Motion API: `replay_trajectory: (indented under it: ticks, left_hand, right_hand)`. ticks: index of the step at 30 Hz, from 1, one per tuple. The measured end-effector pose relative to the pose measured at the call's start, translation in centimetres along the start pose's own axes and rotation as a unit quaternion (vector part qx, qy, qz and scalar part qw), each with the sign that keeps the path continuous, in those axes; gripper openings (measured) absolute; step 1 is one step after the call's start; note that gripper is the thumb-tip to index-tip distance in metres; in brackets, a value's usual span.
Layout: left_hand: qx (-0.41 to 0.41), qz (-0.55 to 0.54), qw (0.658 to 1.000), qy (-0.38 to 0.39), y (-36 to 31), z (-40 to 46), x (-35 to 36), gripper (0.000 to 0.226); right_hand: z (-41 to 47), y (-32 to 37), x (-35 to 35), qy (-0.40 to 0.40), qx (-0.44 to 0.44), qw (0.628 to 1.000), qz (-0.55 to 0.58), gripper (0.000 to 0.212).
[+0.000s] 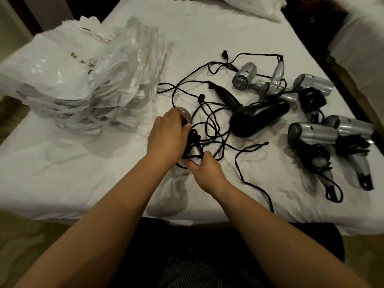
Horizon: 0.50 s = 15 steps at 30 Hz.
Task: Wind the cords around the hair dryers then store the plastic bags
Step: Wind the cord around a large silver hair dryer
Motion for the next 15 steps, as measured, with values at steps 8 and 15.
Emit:
replay_trajectory:
  ticks: [8,15]
  left_hand:
    - [0.024,-0.025,0.999,-0.008,-2.2,1.7,-1.2,0.022]
    - [-0.214,-0.350,0.912,0.003,6.4,-0.9,1.5,0.037]
  right_hand:
    - [-0.5,1.8,-1.9,-0.042,-0.036,0.973,-0.226,0.042]
    - [-0.5,0.3,-1.4,-0.070,-0.028,0.982,0.175,0.039]
Point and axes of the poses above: each hand's wrist, its own z-axis towards the middle knuckle, its own x-axis out of the palm, y = z × x, the point moved 8 cm from there along z, towards the middle knuckle, and after that the axes turned 11 degrees about y, right-handed, at the moved point
